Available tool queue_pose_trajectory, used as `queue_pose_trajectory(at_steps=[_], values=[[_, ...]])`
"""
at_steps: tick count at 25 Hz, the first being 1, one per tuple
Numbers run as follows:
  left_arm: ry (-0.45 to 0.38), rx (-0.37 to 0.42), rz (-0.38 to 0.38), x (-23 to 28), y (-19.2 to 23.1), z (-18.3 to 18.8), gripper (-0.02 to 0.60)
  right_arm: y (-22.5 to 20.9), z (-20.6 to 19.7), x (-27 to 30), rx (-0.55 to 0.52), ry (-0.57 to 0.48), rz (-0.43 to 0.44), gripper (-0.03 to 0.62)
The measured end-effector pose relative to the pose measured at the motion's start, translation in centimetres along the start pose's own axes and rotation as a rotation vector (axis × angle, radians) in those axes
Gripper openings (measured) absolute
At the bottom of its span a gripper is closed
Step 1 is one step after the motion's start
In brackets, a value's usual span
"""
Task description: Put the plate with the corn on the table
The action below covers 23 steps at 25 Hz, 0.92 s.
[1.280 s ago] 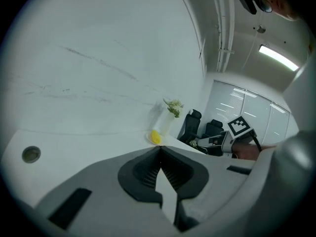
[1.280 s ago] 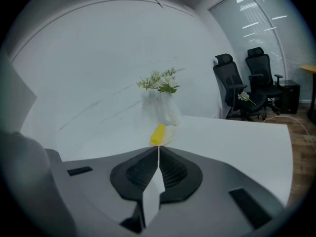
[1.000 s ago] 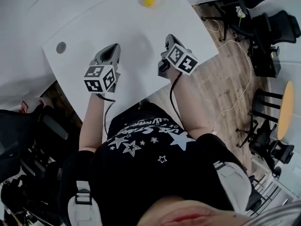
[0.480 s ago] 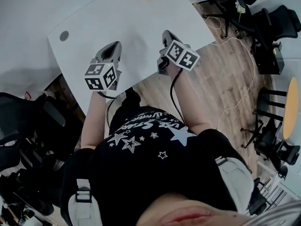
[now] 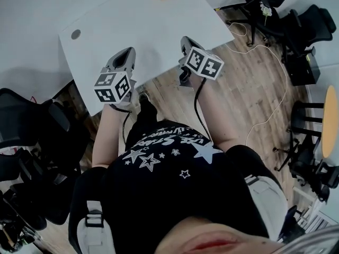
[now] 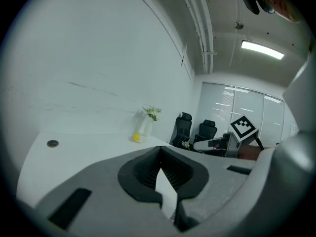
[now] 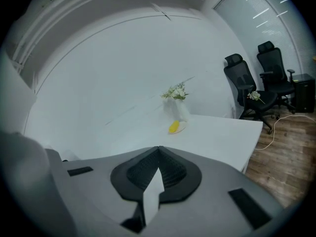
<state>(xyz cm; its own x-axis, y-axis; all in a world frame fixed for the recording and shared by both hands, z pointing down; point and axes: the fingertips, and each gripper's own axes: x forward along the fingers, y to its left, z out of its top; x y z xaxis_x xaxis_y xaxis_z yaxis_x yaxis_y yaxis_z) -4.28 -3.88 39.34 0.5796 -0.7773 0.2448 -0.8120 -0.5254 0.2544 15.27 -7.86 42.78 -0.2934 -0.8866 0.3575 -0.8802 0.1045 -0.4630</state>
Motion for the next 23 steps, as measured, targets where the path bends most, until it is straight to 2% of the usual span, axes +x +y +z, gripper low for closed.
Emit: queue_pose_trajectory(at_steps=[7,14,18,23], values=[[-0.006,0.016,0.013,-3.4,-4.5,-1.1,0.006,-0.5,-1.6,-5.1,-0.01,0.013,0.03,0.006],[-0.007,0.04,0.026,-5.8,-6.7,-1.3,0.006,-1.1,-2.7,-7.9,-0.004,0.013,0.047,0.006],[0.001,0.031,0.009,-5.6,-7.3,-1.9,0.008,-2.0,-2.9,-8.7,-0.001,0.004,0.035,0.006],[-0.038,0.018,-0.04,-5.7,-8.8,-1.3,0.006,-3.0,-1.3,-9.5,-0.022,-0.041,0.014,0.006]])
